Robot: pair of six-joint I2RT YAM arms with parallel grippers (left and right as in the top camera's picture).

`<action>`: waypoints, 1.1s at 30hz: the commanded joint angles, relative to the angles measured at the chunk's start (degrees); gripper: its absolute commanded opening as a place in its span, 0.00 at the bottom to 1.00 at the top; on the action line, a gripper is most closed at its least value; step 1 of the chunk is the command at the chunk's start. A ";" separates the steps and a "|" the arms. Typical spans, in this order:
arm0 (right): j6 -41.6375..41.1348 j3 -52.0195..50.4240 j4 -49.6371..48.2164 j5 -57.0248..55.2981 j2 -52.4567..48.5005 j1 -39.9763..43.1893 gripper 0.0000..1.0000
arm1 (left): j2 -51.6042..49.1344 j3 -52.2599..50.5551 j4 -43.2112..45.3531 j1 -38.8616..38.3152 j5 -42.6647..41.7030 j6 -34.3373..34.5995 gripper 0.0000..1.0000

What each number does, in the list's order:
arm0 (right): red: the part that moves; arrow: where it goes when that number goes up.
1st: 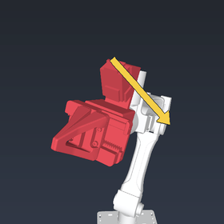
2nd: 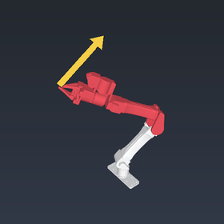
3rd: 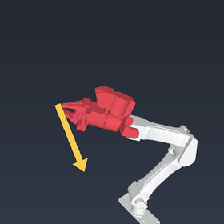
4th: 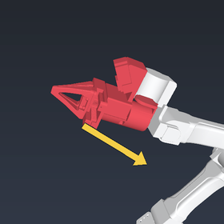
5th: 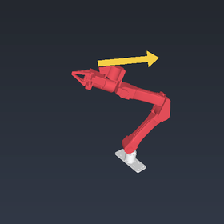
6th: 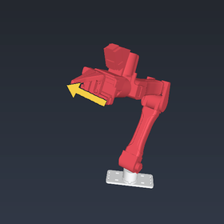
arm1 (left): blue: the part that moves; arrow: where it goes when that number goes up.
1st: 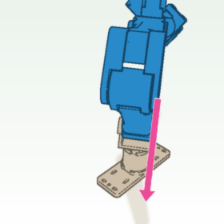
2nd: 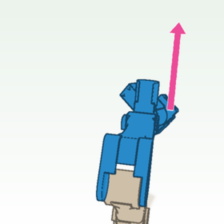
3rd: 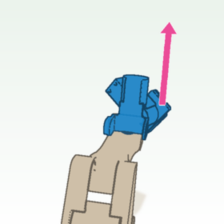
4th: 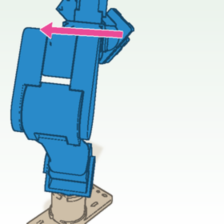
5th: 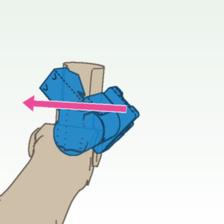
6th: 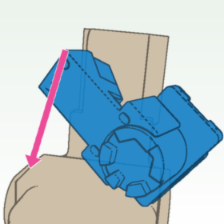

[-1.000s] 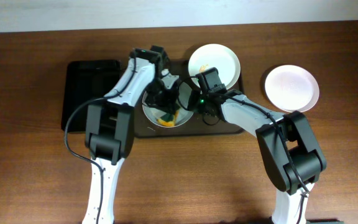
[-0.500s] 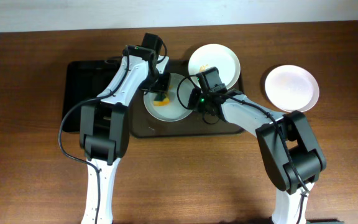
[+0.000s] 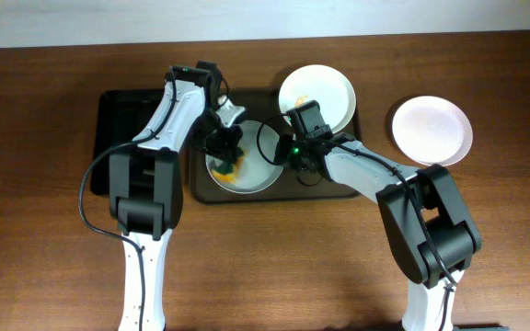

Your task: Clean dirty plates on tray and stack at the side

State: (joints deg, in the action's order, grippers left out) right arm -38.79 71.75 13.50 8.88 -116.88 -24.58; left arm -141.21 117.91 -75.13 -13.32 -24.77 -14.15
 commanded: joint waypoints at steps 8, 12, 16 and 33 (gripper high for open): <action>-0.50 0.70 0.44 -0.55 -0.83 0.22 0.04 | -2.58 -1.31 14.95 -1.03 -7.50 5.84 0.01; -0.50 0.70 0.42 -0.55 -0.83 0.22 0.04 | -2.58 -1.31 22.49 -1.03 -2.43 9.97 0.01; -0.50 0.70 0.44 -0.55 -0.83 0.22 0.04 | -2.58 -1.31 27.89 -1.03 6.80 14.03 0.01; -0.50 0.70 0.61 -0.52 -0.83 0.22 0.04 | -2.58 -1.31 1.51 -1.29 7.69 12.35 0.01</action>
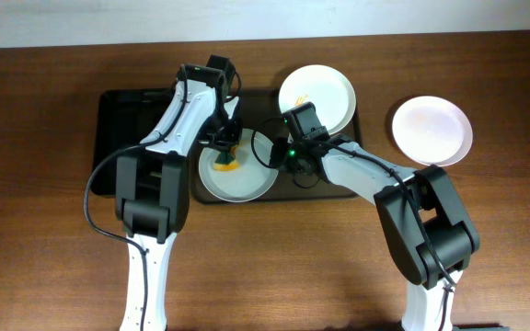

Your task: Clean dirty plates on tray and stack at the side

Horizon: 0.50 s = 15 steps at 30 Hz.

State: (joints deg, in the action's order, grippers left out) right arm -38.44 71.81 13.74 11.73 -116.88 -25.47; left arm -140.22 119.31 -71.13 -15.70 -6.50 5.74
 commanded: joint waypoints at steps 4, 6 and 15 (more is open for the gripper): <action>-0.85 0.63 0.37 -3.37 -0.83 1.11 0.04 | -3.56 -2.71 -2.89 1.09 -29.03 -16.20 0.01; -0.83 0.63 0.37 -3.34 -0.83 1.11 0.04 | -3.56 -2.71 -2.01 1.09 -31.50 -16.63 0.01; -0.83 0.63 0.70 -3.34 -0.83 1.11 0.04 | -3.56 -2.71 10.21 1.62 -34.18 -12.48 0.01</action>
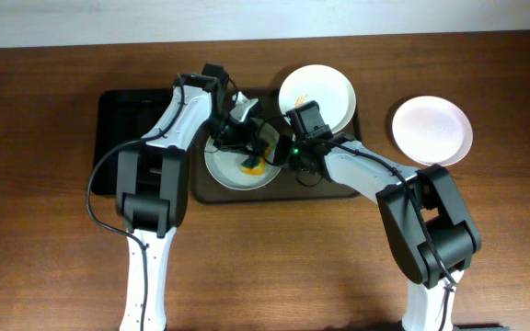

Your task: Clean dirty plates on tray and stack at the side

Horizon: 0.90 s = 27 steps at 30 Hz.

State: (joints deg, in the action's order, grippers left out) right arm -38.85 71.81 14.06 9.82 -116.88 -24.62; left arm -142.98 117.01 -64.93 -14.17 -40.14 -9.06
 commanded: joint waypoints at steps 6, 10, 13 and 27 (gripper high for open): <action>-0.39 0.63 0.55 -1.46 -0.83 0.26 0.04 | -0.79 -0.39 10.99 0.76 28.35 15.45 0.01; -0.39 0.63 0.66 -1.46 -0.83 0.26 0.04 | -0.79 -0.39 3.78 2.23 37.13 16.04 0.01; -0.39 0.63 0.61 -1.46 -0.83 0.26 0.04 | -0.79 -0.39 -1.84 2.05 44.02 19.96 0.01; -0.39 0.63 0.63 -1.44 -0.83 0.26 0.04 | -0.79 -0.39 -12.20 0.50 8.11 -1.14 0.01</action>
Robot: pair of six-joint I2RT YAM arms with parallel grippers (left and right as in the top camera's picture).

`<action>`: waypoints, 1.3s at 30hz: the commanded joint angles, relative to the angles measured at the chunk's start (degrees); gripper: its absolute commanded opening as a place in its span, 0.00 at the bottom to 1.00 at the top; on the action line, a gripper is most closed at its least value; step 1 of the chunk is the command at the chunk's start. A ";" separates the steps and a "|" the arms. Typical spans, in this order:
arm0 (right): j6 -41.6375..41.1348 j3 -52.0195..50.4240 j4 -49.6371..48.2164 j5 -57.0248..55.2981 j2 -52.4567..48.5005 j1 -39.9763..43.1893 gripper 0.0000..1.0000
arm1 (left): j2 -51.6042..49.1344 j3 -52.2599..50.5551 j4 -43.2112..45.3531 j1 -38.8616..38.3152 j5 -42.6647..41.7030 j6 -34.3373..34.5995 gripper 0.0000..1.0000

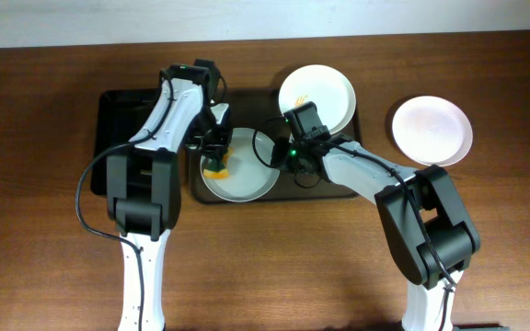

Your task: Clean dirty plates on tray and stack at the side

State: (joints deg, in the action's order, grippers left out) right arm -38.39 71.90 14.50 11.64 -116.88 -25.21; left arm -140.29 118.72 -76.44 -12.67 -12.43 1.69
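Observation:
A white plate (247,176) lies on the brown tray (339,189), left of its middle. My left gripper (214,156) reaches down onto the plate's left part, shut on a yellow-orange sponge (215,168) that presses on the plate. At the plate's right rim, my right gripper (278,156) is shut on the edge. A second white plate (325,87) with small orange bits on it rests at the tray's far right corner. The fingertips of both grippers are mostly hidden under the arms.
A clean pale pink plate (432,129) sits on the wooden table to the right of the tray. A black tray (127,115) lies against the brown tray's left side, under my left arm.
My left gripper and the sponge have moved from the plate's right half to its left edge. The right gripper still holds the rim, and the plate has shifted slightly.
The right gripper gripped the plate's right rim throughout. The left gripper had the sponge at the plate's left middle, then a little higher up, then on the right half, and now at the left edge. The other two plates stayed put.

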 commanded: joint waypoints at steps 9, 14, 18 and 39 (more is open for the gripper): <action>-0.85 0.55 0.20 -3.26 -0.83 0.85 0.04 | -3.50 -2.10 12.94 -1.92 -28.65 -9.22 0.01; -0.85 0.52 0.26 -3.28 -0.83 0.85 0.04 | -3.50 -2.10 23.82 -1.79 -20.50 0.79 0.01; -0.02 0.52 0.28 -3.26 -0.83 0.85 0.04 | -3.48 -0.90 25.20 -0.76 -8.74 4.35 0.01; 6.73 2.27 5.29 3.15 0.74 0.83 0.04 | -3.48 37.88 -14.10 0.85 8.83 4.28 0.01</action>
State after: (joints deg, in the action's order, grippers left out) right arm -36.36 72.73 17.61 11.64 -116.86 -24.40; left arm -143.15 154.26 -89.84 -12.03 -0.10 5.48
